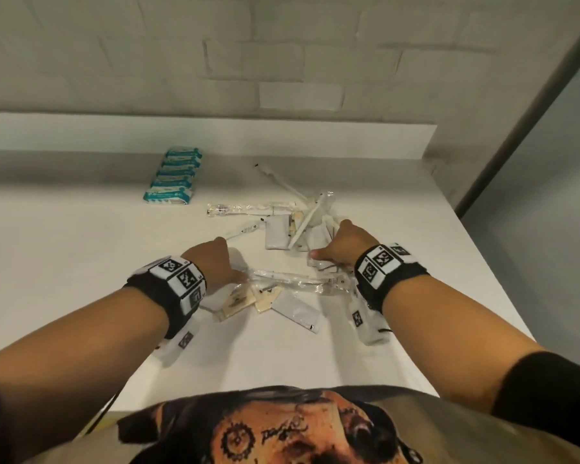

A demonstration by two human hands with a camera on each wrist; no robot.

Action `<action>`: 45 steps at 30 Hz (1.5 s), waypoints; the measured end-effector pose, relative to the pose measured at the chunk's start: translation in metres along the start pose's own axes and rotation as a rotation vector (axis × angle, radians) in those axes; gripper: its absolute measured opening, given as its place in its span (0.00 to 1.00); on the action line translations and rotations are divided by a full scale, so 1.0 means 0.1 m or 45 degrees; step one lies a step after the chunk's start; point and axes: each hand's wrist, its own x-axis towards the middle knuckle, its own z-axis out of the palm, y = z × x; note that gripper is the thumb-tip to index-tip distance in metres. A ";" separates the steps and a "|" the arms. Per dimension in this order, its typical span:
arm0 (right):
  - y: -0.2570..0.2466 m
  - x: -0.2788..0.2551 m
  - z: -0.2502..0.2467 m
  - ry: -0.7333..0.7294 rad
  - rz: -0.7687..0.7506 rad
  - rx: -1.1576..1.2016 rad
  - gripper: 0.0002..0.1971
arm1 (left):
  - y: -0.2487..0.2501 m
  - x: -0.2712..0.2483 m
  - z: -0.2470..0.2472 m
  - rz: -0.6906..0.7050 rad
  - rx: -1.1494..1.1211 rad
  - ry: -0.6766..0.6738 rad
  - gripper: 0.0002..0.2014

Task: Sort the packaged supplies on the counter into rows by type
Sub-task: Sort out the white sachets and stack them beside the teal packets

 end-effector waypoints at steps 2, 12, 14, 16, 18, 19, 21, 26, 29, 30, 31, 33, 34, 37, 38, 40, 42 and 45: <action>-0.08 0.02 0.01 0.001 0.002 -0.057 0.35 | 0.02 -0.01 0.00 -0.011 0.030 0.009 0.35; 0.06 0.23 -0.28 0.108 -0.128 0.074 0.15 | 0.06 0.08 0.00 -0.007 -0.102 -0.066 0.41; 0.26 0.25 -0.48 0.155 -0.087 0.254 0.18 | 0.05 0.12 0.00 -0.016 -0.031 -0.093 0.38; 0.44 0.22 -0.64 0.170 -0.021 0.301 0.17 | 0.07 0.17 0.01 0.018 0.067 -0.132 0.34; 0.55 0.15 -0.73 0.120 0.041 0.259 0.15 | 0.13 0.20 0.01 0.068 0.156 -0.167 0.29; 0.57 0.12 -0.74 0.082 0.051 0.224 0.13 | 0.17 0.20 -0.01 0.101 0.179 -0.173 0.26; 0.60 0.07 -0.72 0.003 0.057 0.186 0.12 | 0.30 0.20 -0.08 0.211 0.181 -0.169 0.19; 0.62 -0.02 -0.66 -0.105 0.081 0.102 0.13 | 0.64 0.35 -0.35 0.484 0.045 0.079 0.15; 0.66 -0.05 -0.69 -0.047 0.115 0.096 0.16 | 0.75 0.39 -0.36 0.502 0.166 -0.028 0.16; 0.70 -0.07 -0.72 -0.012 0.125 0.096 0.17 | 0.76 0.37 -0.34 0.498 0.208 -0.064 0.16; 0.74 -0.08 -0.76 0.026 0.137 0.093 0.17 | 0.76 0.35 -0.30 0.500 0.224 -0.081 0.14; 0.83 -0.12 -0.84 0.066 0.159 0.059 0.17 | 0.72 0.32 -0.25 0.497 0.223 -0.074 0.12; 0.85 -0.15 -0.87 0.042 0.166 0.036 0.17 | 0.70 0.29 -0.26 0.491 0.224 -0.061 0.13; 0.79 -0.30 -0.83 -0.210 0.126 -0.061 0.12 | 0.67 0.30 -0.32 0.485 0.176 -0.008 0.13; 0.72 -0.34 -0.77 -0.300 0.107 -0.174 0.11 | 0.68 0.31 -0.33 0.502 0.141 -0.002 0.11; 0.59 -0.40 -0.61 -0.396 0.056 -0.473 0.13 | 0.69 0.35 -0.34 0.577 0.123 -0.024 0.10; 0.50 -0.42 -0.40 -0.406 -0.002 -0.661 0.16 | 0.68 0.37 -0.30 0.615 0.193 -0.094 0.12; 0.46 -0.40 -0.24 -0.304 -0.049 -0.440 0.17 | 0.64 0.35 -0.26 0.586 0.152 -0.059 0.16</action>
